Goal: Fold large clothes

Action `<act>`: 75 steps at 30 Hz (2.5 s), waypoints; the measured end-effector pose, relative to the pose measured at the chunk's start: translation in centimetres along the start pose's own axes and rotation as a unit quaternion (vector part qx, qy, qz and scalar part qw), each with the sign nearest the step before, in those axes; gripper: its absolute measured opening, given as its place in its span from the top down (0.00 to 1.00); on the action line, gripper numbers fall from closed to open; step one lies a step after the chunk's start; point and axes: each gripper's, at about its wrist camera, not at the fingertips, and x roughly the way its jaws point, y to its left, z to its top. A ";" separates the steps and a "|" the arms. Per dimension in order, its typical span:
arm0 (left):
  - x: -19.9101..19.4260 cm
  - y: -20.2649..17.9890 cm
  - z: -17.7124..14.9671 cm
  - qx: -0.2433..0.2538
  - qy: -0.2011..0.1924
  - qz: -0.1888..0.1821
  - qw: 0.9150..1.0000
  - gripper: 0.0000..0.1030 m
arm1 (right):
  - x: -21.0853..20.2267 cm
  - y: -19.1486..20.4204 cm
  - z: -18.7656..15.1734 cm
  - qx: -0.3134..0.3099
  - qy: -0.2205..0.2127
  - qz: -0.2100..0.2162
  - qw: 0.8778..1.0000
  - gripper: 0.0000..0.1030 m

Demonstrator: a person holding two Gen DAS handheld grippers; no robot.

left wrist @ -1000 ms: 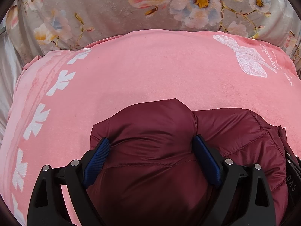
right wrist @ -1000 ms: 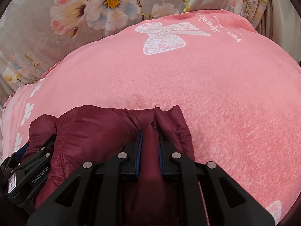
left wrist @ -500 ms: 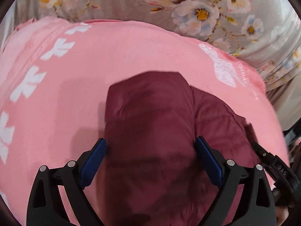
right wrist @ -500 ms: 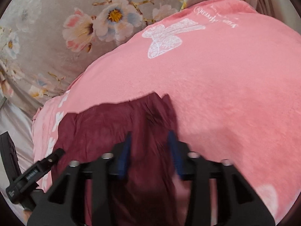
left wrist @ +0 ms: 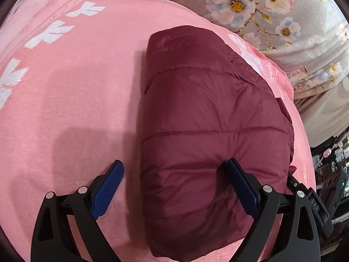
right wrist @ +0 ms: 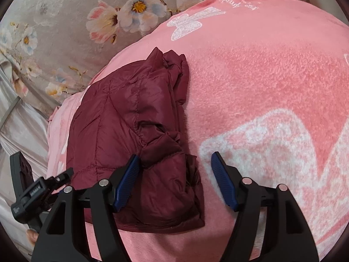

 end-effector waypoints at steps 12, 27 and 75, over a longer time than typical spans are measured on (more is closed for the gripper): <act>-0.8 -3.7 0.6 0.074 0.013 0.047 0.996 0.44 | -0.1 2.6 0.6 -0.005 0.013 0.012 1.000 0.83; -8.8 -6.7 0.2 0.161 -0.045 0.056 0.984 0.72 | -6.9 7.7 -1.6 -0.063 -0.068 -0.021 0.995 0.89; -1.8 12.3 12.1 -0.042 0.027 -0.162 0.986 0.41 | 6.5 13.5 4.0 -0.120 -0.092 0.005 0.988 0.90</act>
